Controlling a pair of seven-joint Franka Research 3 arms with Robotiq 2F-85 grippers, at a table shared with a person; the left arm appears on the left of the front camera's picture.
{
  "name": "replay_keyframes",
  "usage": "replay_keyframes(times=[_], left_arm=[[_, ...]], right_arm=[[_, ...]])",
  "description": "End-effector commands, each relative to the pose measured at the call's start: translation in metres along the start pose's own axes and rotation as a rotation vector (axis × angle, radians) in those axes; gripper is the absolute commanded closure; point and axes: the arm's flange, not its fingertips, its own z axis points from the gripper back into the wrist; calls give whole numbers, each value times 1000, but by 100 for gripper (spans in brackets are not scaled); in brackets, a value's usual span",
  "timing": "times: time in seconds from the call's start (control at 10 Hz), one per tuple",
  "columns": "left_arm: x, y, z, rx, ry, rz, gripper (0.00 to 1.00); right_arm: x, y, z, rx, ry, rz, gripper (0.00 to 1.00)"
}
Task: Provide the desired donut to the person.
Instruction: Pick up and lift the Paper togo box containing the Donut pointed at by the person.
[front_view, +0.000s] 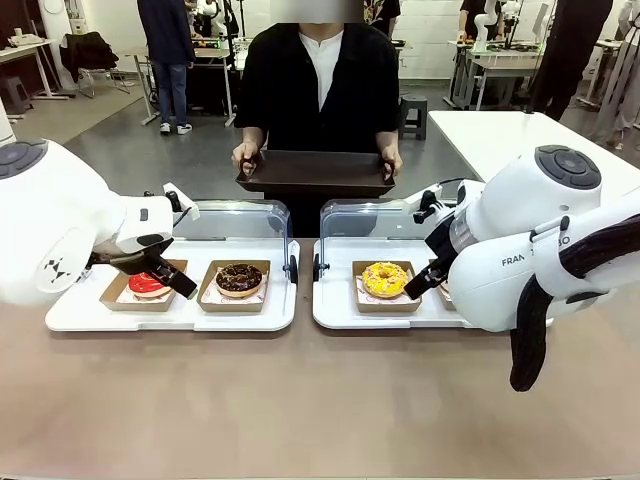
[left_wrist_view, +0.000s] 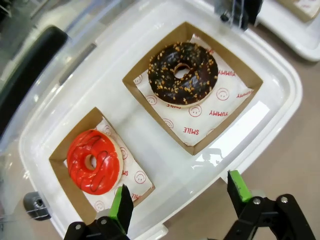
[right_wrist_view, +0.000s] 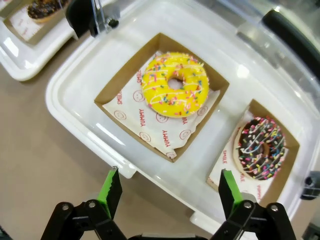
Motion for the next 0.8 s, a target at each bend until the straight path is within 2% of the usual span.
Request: replay_keyframes(times=[0.0, 0.2, 0.4, 0.5, 0.7], left_arm=[[-3, -5, 62, -22, -23, -45, 0], [-1, -1, 129, -38, -59, -93, 0], [-2, 1, 174, 5, -56, -118, 0], [-2, 2, 194, 52, -76, -107, 0], [-4, -3, 211, 84, -127, -104, 0]], right_arm=[[-3, 10, 61, -14, -41, 23, 0], [-13, 21, 136, -48, -92, 35, 0], [-27, 34, 194, -125, -67, 69, 0], [-33, 38, 225, -167, -95, 69, 0], [-38, 38, 236, -180, -87, 72, 0]])
